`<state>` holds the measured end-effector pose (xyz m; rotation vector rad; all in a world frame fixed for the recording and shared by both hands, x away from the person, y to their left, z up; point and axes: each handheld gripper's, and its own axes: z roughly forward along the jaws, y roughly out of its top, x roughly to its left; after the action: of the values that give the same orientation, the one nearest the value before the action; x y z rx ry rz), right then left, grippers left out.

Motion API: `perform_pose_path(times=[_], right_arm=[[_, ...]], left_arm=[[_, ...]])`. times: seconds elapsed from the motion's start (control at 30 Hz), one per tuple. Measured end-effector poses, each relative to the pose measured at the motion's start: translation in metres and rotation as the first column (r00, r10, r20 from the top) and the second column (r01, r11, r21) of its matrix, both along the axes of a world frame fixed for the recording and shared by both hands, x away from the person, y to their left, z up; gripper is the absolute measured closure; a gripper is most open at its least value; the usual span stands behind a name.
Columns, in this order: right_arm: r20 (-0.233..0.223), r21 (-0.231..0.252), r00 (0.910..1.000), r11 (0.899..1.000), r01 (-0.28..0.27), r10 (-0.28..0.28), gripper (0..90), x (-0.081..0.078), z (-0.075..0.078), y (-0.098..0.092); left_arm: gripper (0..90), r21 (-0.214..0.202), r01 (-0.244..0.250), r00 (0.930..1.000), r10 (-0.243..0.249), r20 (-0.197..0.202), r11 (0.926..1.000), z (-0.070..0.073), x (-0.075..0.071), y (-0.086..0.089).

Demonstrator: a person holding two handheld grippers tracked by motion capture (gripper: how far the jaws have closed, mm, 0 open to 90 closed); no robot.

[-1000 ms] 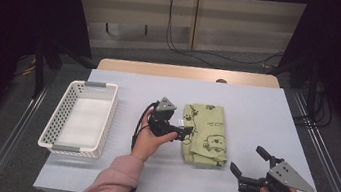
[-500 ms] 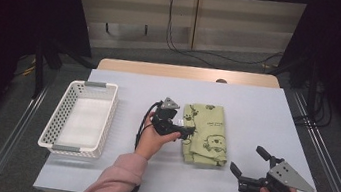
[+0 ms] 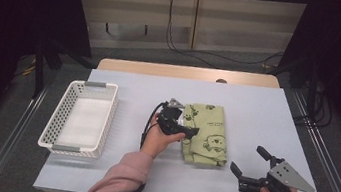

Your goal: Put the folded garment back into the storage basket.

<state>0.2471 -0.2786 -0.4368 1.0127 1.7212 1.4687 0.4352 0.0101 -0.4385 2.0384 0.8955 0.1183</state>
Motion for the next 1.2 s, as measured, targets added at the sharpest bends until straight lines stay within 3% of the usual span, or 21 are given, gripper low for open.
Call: perform_pose_path(times=[0.13,0.17,0.27,0.6,0.73,0.87,1.2], right_arm=[[0.001,-0.001,1.0000,1.000,0.002,-0.002,0.6,0.000,0.000,0.000],[0.002,-0.001,1.0000,1.000,0.003,-0.003,0.6,0.000,0.000,0.000],[0.001,0.000,1.0000,1.000,0.002,-0.002,0.6,0.000,0.000,0.000],[0.003,-0.001,1.0000,1.000,0.003,-0.003,0.6,0.000,0.000,-0.001],[0.003,0.003,1.0000,1.000,0.003,-0.003,0.6,0.000,0.001,-0.001],[0.002,0.004,1.0000,1.000,0.004,-0.004,0.6,-0.001,0.001,-0.001],[0.008,0.008,1.0000,1.000,0.006,-0.006,0.6,-0.001,0.001,-0.001]], left_arm=[[4.6,-0.007,-0.009,0.9999,0.009,-0.008,0.9999,-0.002,0.000,-0.003],[4.7,0.012,0.012,0.9999,-0.012,-0.005,0.9999,-0.002,0.001,-0.003],[5.1,0.014,0.010,0.9999,-0.010,-0.009,0.9999,-0.003,0.002,-0.004],[5.5,0.022,-0.004,0.9980,0.006,-0.063,0.9997,-0.011,0.004,-0.012],[5.9,0.037,0.004,0.9982,-0.002,-0.060,0.9993,-0.014,0.006,-0.014],[6.7,0.049,-0.017,0.9965,0.021,-0.080,0.9987,-0.017,0.007,-0.020],[9.4,0.045,-0.040,0.9968,0.043,-0.068,0.9982,-0.020,0.004,-0.032]])
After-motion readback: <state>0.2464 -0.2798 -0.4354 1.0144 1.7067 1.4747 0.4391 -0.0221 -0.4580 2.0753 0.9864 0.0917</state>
